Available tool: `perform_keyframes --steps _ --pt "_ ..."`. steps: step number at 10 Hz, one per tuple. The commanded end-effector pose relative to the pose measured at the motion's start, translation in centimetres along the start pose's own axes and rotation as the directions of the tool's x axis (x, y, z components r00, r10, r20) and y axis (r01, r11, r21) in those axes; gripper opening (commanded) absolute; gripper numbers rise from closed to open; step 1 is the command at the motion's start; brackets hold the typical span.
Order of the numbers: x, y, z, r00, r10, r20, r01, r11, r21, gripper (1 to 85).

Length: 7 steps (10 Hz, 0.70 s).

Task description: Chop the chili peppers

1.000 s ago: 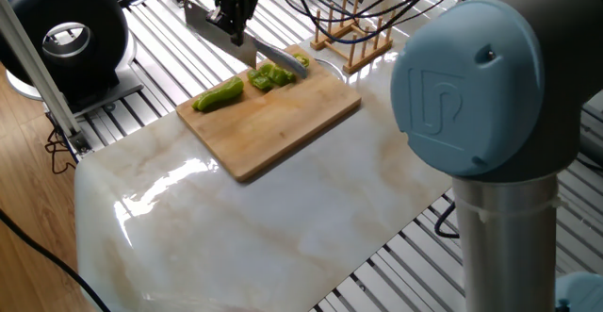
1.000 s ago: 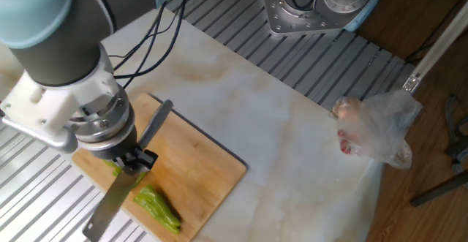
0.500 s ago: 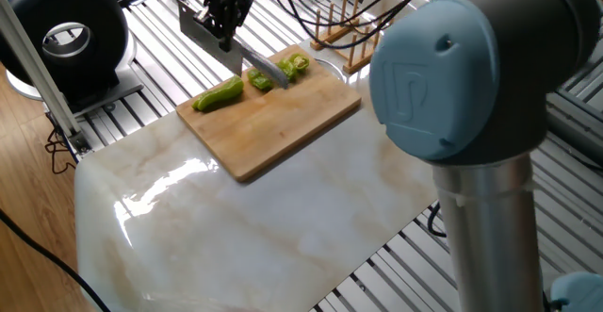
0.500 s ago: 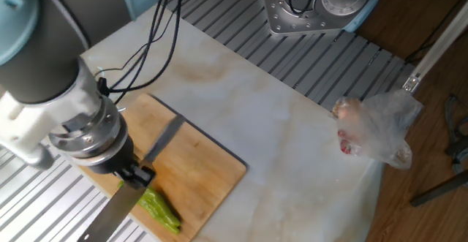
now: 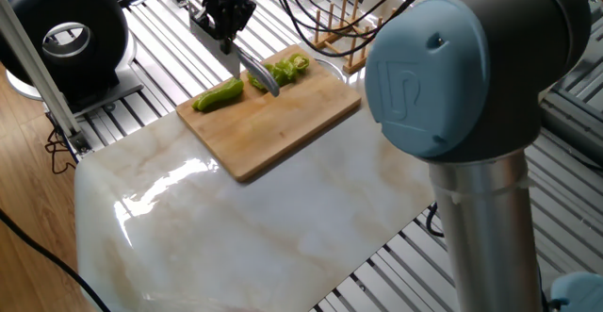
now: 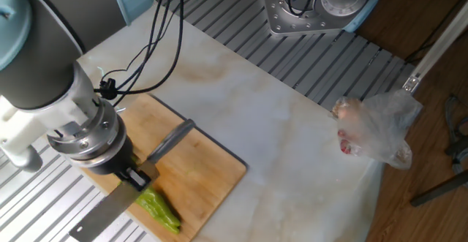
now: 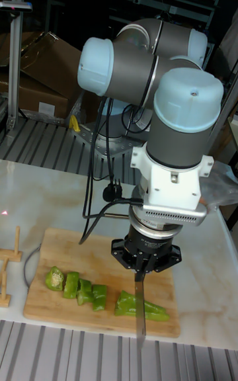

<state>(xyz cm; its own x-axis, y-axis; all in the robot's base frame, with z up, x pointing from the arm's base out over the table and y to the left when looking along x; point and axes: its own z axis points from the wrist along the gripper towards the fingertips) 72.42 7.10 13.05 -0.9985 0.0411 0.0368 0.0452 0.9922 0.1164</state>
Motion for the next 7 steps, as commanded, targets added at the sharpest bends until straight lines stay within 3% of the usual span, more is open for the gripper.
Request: perform_keyframes --steps 1,2,4,6,7 --pt "0.4 -0.3 0.4 0.999 0.035 -0.024 -0.035 0.999 0.010 1.3" --pt "0.6 0.0 1.0 0.998 0.058 -0.029 -0.058 0.998 0.014 1.3" --pt "-0.2 1.4 1.5 0.995 0.098 0.008 -0.098 0.995 0.003 1.3" --pt "-0.4 3.2 2.2 0.988 0.134 0.072 -0.137 0.990 0.041 1.3" --pt "-0.2 3.5 2.6 0.987 0.140 0.079 -0.143 0.989 0.043 1.3"
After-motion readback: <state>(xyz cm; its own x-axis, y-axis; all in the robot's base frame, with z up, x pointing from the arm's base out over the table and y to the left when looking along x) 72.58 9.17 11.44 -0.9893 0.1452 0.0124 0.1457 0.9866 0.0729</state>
